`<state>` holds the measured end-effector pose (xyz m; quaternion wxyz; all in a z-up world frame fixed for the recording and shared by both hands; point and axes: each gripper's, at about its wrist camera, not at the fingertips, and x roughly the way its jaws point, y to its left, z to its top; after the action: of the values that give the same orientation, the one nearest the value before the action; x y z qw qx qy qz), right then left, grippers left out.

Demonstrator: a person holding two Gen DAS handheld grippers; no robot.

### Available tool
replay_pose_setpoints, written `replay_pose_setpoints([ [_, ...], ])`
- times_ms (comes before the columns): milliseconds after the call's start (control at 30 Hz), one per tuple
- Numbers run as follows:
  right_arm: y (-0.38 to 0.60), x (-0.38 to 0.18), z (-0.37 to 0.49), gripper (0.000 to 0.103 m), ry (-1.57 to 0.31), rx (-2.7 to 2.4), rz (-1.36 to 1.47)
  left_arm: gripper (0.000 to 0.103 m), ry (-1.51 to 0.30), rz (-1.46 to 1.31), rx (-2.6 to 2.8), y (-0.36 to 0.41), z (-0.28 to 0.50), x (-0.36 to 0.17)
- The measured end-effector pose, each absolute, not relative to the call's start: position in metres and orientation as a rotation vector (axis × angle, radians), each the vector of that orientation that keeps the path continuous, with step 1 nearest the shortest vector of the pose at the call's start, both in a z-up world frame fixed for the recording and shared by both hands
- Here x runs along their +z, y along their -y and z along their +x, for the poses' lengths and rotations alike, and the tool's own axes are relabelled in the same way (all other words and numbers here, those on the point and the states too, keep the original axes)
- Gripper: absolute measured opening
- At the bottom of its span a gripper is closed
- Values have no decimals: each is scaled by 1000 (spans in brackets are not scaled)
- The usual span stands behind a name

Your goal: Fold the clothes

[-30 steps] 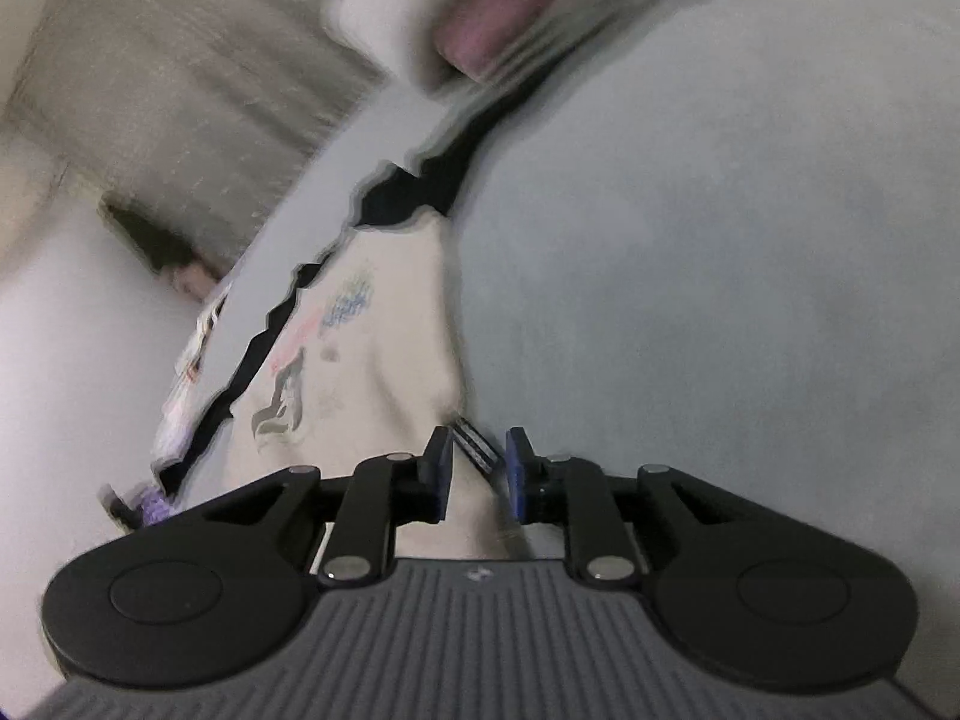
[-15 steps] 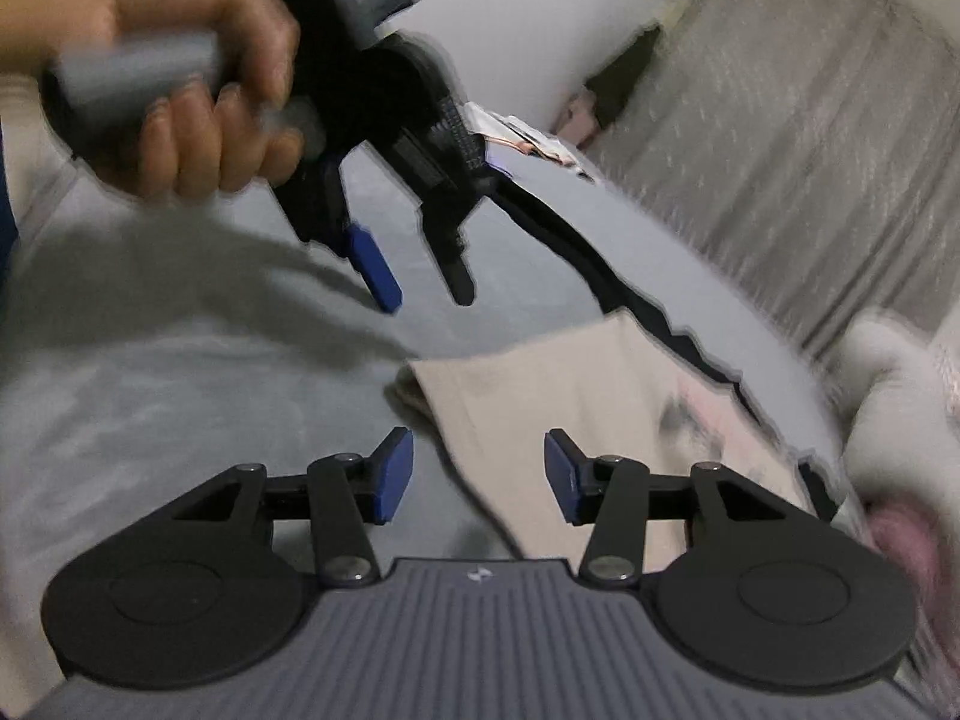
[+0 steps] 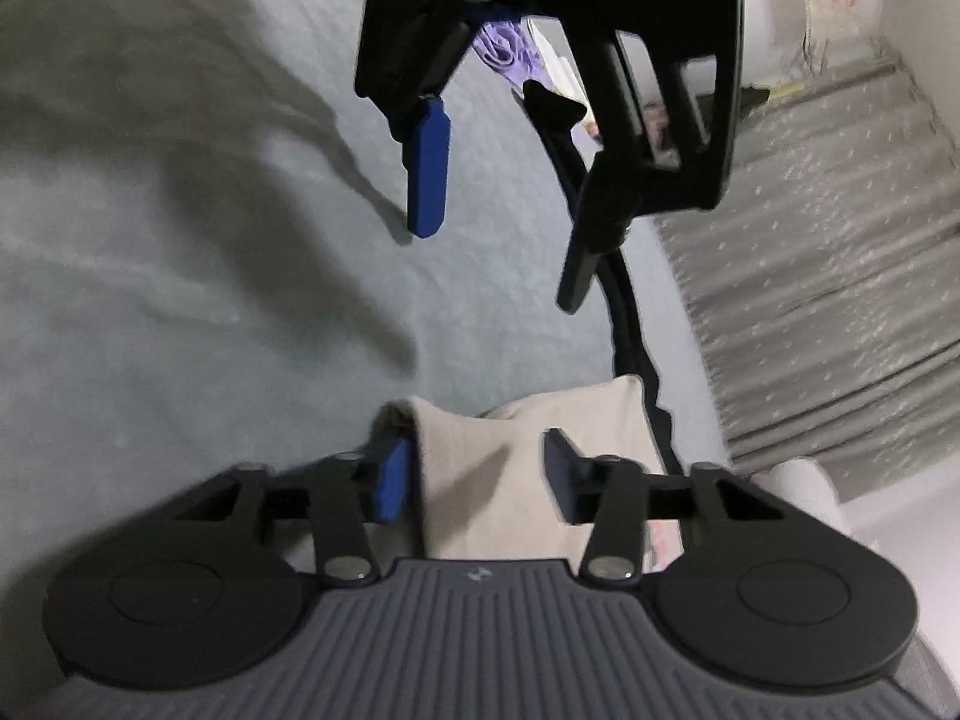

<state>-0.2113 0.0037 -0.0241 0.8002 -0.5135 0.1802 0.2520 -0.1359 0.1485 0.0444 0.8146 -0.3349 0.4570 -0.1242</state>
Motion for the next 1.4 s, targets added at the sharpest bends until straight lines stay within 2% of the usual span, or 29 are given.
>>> replay_pose_setpoints([
  [267,43,38,-194,5,-470,594,-509,73,-1024,-878,-401,-134,-136,25],
  [367,54,46,-188,5,-498,636,-414,76,-1011,-946,-453,-128,-134,23],
  [533,66,45,-189,5,-529,708,-312,78,-999,-905,-497,-111,-130,28],
  [733,58,45,-192,6,-565,777,-314,78,-1014,-889,-478,-104,-126,22],
  [900,57,39,-188,18,-566,788,-318,78,-1011,-848,-470,-105,-126,21],
  [1200,47,30,-198,20,-528,753,-398,78,-1028,-839,-453,-108,-125,17],
  [1400,39,30,-195,18,-500,732,-394,78,-1029,-855,-454,-110,-126,15],
])
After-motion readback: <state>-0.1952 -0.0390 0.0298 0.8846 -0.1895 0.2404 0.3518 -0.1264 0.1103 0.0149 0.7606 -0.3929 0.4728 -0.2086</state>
